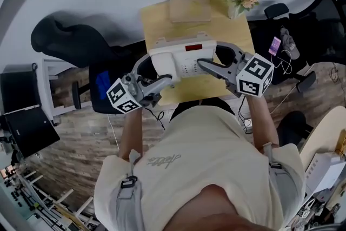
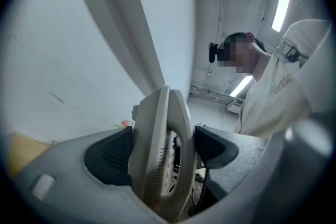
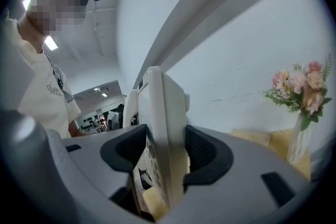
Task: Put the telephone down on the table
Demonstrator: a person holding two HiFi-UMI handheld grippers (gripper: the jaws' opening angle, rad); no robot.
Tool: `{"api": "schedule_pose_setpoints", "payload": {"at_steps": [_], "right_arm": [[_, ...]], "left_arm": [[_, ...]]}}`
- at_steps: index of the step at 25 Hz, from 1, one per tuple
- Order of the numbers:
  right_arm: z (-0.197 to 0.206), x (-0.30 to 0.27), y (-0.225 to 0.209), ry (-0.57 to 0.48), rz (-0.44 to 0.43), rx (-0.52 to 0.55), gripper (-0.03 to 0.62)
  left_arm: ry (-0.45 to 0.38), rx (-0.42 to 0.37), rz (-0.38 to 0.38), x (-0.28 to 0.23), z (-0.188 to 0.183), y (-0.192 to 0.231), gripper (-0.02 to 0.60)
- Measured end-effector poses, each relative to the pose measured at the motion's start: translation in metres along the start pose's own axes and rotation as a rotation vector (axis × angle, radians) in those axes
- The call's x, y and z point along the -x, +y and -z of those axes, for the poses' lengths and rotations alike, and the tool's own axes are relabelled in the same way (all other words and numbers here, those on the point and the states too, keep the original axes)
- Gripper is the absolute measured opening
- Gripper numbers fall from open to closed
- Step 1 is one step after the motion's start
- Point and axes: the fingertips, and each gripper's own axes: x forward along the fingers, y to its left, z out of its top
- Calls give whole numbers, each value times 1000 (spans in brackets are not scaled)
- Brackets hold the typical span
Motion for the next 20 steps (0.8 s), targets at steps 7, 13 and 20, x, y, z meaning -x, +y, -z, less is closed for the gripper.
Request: {"api": "schedule_pose_setpoints", "payload": {"at_steps": [7, 13, 20], "right_arm": [[35, -8, -24, 59, 9, -75, 232], [69, -18, -50, 119, 8, -144, 233], [113, -31, -84, 173, 0, -257, 233]], "left_arm": [[27, 92, -27, 4, 36, 26, 371], [66, 178, -64, 6, 72, 53, 371], [112, 275, -100, 8, 113, 90, 371]]}}
